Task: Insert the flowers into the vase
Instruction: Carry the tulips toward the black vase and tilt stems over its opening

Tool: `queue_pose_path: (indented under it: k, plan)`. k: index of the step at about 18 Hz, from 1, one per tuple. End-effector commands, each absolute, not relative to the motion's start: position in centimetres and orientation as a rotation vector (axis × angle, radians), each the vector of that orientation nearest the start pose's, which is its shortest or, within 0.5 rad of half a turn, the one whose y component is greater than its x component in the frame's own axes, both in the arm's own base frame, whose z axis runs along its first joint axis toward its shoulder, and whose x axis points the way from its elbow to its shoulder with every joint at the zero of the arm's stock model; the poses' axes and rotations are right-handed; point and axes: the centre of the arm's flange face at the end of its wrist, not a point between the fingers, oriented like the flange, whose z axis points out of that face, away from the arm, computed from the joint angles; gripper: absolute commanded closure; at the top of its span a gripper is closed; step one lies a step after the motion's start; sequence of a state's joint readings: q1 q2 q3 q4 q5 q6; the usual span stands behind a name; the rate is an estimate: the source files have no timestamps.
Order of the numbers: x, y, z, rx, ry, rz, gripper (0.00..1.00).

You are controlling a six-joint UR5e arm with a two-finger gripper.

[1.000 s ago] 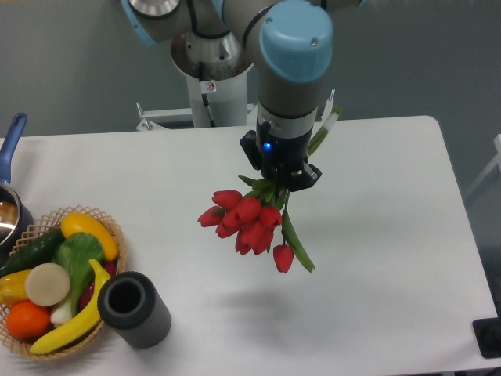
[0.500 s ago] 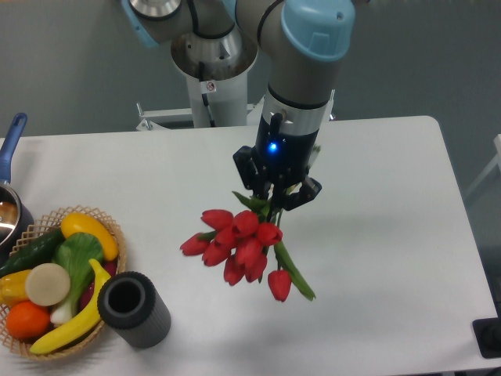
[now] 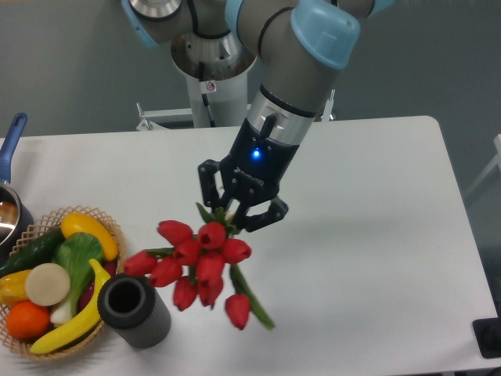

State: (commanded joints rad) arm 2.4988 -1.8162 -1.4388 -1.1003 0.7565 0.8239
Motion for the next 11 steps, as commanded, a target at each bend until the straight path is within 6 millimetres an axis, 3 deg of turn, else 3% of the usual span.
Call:
queue_pose_path:
  k: [3,11]
  plan:
    - [-36.57,52.9,50.37,-2.144,0.08,-0.32,0.91]
    - [-37.22,53.13,50.59,-1.97,0.145,-0.382,0.88]
